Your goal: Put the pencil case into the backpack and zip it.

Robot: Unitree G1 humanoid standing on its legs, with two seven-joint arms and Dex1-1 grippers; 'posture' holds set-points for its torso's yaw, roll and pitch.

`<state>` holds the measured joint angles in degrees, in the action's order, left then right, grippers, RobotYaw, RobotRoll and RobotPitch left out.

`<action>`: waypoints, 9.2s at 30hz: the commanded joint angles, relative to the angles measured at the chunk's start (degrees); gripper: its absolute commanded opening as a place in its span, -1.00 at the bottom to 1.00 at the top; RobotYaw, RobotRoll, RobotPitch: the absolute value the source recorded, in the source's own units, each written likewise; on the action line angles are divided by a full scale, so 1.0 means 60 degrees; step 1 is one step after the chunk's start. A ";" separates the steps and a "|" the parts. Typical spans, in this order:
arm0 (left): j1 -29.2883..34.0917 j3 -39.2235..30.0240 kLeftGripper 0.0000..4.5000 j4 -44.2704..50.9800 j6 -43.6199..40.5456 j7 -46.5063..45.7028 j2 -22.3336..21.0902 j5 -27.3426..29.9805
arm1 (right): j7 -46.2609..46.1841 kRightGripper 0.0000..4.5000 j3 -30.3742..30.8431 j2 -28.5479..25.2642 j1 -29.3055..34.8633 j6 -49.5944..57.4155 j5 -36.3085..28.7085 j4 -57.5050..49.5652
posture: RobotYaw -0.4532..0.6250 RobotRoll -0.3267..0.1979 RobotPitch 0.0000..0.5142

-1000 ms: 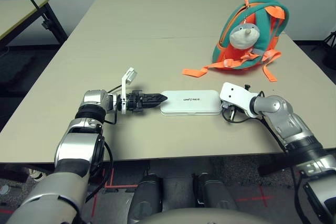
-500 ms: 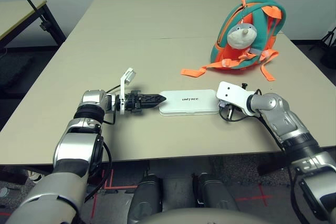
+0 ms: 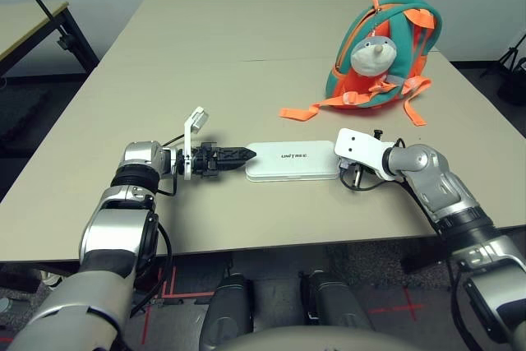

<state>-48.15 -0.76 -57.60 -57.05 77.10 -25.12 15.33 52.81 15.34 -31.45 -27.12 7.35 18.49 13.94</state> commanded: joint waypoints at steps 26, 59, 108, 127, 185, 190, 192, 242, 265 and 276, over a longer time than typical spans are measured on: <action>-0.0403 0.1271 1.00 -0.1192 0.0183 0.0077 -0.0720 -0.0776 | 0.0461 -0.98 0.0058 -0.0900 -0.0022 -0.0496 -0.0670 -0.0164 | 0.08 0.25 -0.72; -0.0531 0.1438 1.00 -0.1388 0.0339 0.0214 -0.0516 -0.0967 | 0.0849 -0.98 0.1405 0.0678 -0.0540 0.0303 -0.0411 -0.1097 | 0.05 0.25 -0.70; 0.1450 -0.3524 -0.36 0.3793 0.3581 -0.4226 0.1019 0.2644 | -0.4289 1.00 -0.5613 -0.0218 -0.1190 0.2536 -0.4637 0.0936 | 0.08 0.25 -0.74; 0.1719 -0.3865 -0.36 0.4162 0.3947 -0.4841 0.1054 0.3268 | -0.3405 0.22 -0.5010 -0.0369 -0.4498 -0.0728 -0.4435 0.7956 | 0.15 0.25 -0.81; -0.0725 -0.2570 -0.37 0.3237 0.3608 -0.3074 -0.0915 0.3043 | -0.2549 -0.97 -0.5288 -0.0626 0.0994 0.5495 -0.9345 -0.5903 | -0.08 0.25 -0.70; -0.1166 -0.1965 -0.37 0.3772 0.3716 -0.2416 -0.1145 0.2819 | -0.2499 -0.97 -0.5187 -0.0708 0.0995 0.5430 -0.9311 -0.5804 | -0.08 0.25 -0.70; -0.1333 -0.1756 -0.37 0.3830 0.3914 -0.2223 -0.1202 0.2664 | -0.2465 -0.97 -0.5138 -0.0733 0.1021 0.5391 -0.9246 -0.5758 | -0.07 0.25 -0.70; -0.2753 -0.0109 -0.38 0.2272 0.6915 -0.1157 0.1520 0.0563 | -0.2663 -0.97 -0.5021 -0.0570 0.1227 0.5154 -0.9117 -0.5805 | -0.15 0.25 -0.77; -0.1095 -0.0703 -0.38 0.7034 0.4144 -0.1508 -0.1193 0.1614 | -0.2178 -0.97 -0.4418 -0.0518 0.0642 0.4735 -0.8832 -0.4857 | 0.03 0.25 -0.75; -0.1059 -0.1185 -0.38 0.7607 0.3969 -0.2257 -0.1203 0.2139 | -0.1997 -0.97 -0.4310 -0.0492 0.0464 0.4657 -0.8699 -0.4636 | 0.04 0.25 -0.76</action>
<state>-53.60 -6.49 -13.52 -34.18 64.25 -32.49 26.60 40.02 -11.29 -34.60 -23.26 36.60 -33.27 -13.42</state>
